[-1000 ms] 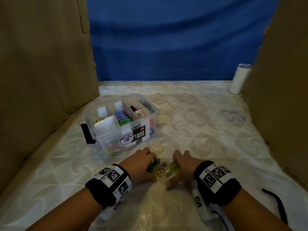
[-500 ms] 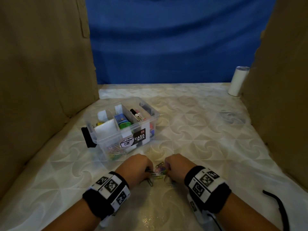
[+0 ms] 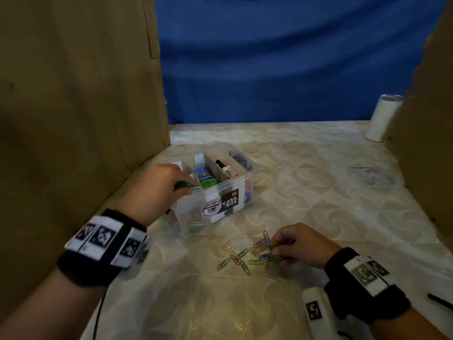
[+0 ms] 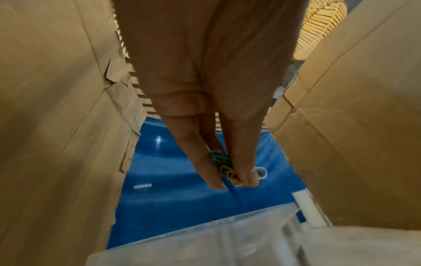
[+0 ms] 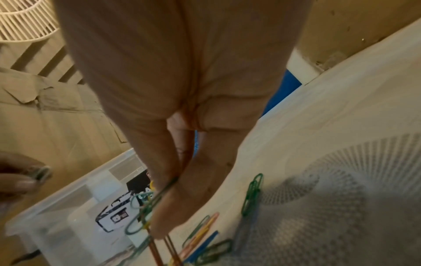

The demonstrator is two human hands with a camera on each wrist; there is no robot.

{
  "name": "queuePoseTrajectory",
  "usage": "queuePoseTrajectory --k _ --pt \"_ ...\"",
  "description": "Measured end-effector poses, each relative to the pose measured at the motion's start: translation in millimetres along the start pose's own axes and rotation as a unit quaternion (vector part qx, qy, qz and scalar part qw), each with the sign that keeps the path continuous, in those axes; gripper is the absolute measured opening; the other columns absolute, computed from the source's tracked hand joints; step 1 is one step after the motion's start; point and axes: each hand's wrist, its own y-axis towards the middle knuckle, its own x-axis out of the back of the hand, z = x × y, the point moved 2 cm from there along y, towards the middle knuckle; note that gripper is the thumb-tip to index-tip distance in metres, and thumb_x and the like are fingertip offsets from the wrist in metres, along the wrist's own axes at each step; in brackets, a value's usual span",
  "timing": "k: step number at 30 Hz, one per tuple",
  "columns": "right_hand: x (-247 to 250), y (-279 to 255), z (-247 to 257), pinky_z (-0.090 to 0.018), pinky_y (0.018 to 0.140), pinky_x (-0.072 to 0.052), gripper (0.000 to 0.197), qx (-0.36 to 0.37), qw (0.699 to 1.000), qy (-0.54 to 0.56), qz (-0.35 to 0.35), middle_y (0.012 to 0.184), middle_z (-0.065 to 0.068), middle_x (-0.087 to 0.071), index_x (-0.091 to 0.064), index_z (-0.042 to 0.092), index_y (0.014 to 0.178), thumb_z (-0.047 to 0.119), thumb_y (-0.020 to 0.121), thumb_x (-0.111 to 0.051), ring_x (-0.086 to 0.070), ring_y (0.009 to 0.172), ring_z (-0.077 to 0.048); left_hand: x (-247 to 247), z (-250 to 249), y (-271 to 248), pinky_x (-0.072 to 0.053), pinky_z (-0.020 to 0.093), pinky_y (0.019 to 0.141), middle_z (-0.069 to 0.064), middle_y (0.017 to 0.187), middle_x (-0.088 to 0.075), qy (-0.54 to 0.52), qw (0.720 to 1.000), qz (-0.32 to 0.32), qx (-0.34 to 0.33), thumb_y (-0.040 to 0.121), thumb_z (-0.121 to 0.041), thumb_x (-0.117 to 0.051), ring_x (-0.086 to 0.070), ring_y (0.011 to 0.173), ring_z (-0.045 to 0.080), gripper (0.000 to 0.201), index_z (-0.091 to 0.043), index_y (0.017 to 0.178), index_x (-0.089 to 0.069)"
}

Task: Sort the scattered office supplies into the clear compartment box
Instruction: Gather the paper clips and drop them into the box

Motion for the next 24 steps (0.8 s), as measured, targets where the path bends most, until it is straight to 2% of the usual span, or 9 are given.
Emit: queuePoseTrajectory --k 2,5,9,11,13,16,20,22,24 --pt "-2.0 -1.1 1.7 -0.031 0.073 -0.057 0.022 -0.001 0.999 0.039 0.008 0.067 0.002 -0.066 -0.066 0.018 0.069 -0.001 0.08 -0.071 -0.063 0.066 -0.012 -3.3 7.0 14.7 -0.043 0.024 0.077 0.001 0.106 -0.07 0.036 0.999 0.032 0.015 0.084 -0.026 -0.069 -0.064 0.094 0.02 0.023 -0.023 0.107 -0.073" --pt "-2.5 -4.1 4.4 -0.018 0.059 -0.055 0.022 0.0 0.996 0.086 0.018 0.061 0.006 -0.066 -0.066 0.014 0.07 -0.004 0.081 -0.068 -0.062 0.054 -0.001 -20.8 11.7 30.3 -0.041 0.02 0.074 -0.001 0.11 -0.07 0.057 0.993 0.101 0.028 0.086 -0.024 -0.066 -0.063 0.099 0.016 0.021 -0.023 0.106 -0.073" --pt "-1.1 -11.0 -0.4 -0.014 0.052 -0.051 0.012 -0.025 0.99 0.139 0.022 0.067 -0.003 -0.064 -0.065 0.003 0.078 -0.008 0.083 -0.064 -0.061 0.05 -0.002 -32.2 14.3 37.3 -0.041 0.015 0.076 -0.002 0.113 -0.07 0.021 0.989 0.138 0.04 0.088 -0.019 -0.061 -0.065 0.1 0.012 0.024 -0.02 0.11 -0.071" --pt "1.1 -15.4 -3.5 -0.013 0.05 -0.05 0.006 -0.034 0.987 0.158 0.018 0.07 -0.007 -0.062 -0.064 -0.003 0.084 -0.008 0.084 -0.063 -0.06 0.049 -0.001 -32.2 16.2 34.6 -0.041 0.017 0.078 -0.003 0.115 -0.069 -0.004 0.993 0.114 0.037 0.09 -0.019 -0.06 -0.064 0.099 0.012 0.023 -0.02 0.111 -0.071" --pt "4.1 -18.9 -3.3 -0.014 0.051 -0.05 0.005 -0.038 0.984 0.171 0.012 0.071 -0.009 -0.062 -0.064 -0.004 0.085 -0.008 0.083 -0.063 -0.061 0.05 -0.002 -34.0 22.0 27.2 -0.044 0.021 0.082 -0.004 0.116 -0.068 -0.02 0.997 0.061 0.031 0.093 -0.019 -0.057 -0.063 0.101 0.014 0.024 -0.022 0.112 -0.069" --pt "11.5 -18.7 10.2 -0.016 0.056 -0.054 0.008 -0.027 0.985 0.17 0.003 0.074 -0.01 -0.062 -0.064 -0.001 0.083 -0.008 0.082 -0.064 -0.063 0.054 -0.006 -44.4 35.2 13.5 -0.043 0.032 0.098 0.0 0.13 -0.058 -0.016 0.999 -0.007 0.029 0.095 -0.018 -0.051 -0.055 0.117 0.021 0.032 -0.022 0.126 -0.059" --pt "27.0 0.1 66.2 -0.017 0.062 -0.056 0.01 0.031 0.986 0.165 0.005 0.078 -0.007 -0.066 -0.065 0.002 0.088 -0.007 0.084 -0.062 -0.068 0.063 -0.005 -64.4 42.3 -1.0 -0.021 0.03 0.115 0.005 0.151 -0.037 -0.093 0.99 0.003 0.109 0.102 -0.024 -0.033 -0.028 0.142 0.021 0.042 -0.017 0.142 -0.041" --pt "26.1 14.8 105.7 -0.023 0.072 -0.059 0.01 0.078 0.99 0.117 0.011 0.08 -0.003 -0.069 -0.066 0.008 0.088 -0.001 0.085 -0.064 -0.069 0.07 -0.009 -72.2 41.6 -3.7 -0.01 0.027 0.118 0.002 0.156 -0.028 -0.127 0.984 -0.001 0.126 0.103 -0.025 -0.028 -0.014 0.147 0.017 0.045 -0.016 0.146 -0.036" --pt "17.1 33.7 141.5 -0.026 0.074 -0.06 0.014 0.102 0.992 0.072 0.003 0.077 -0.002 -0.067 -0.064 0.013 0.08 0.0 0.086 -0.064 -0.067 0.068 -0.011 -76.9 41.7 -4.4 -0.006 0.025 0.118 0.0 0.158 -0.023 -0.154 0.979 -0.019 0.132 0.103 -0.025 -0.028 -0.008 0.148 0.014 0.045 -0.014 0.147 -0.033"
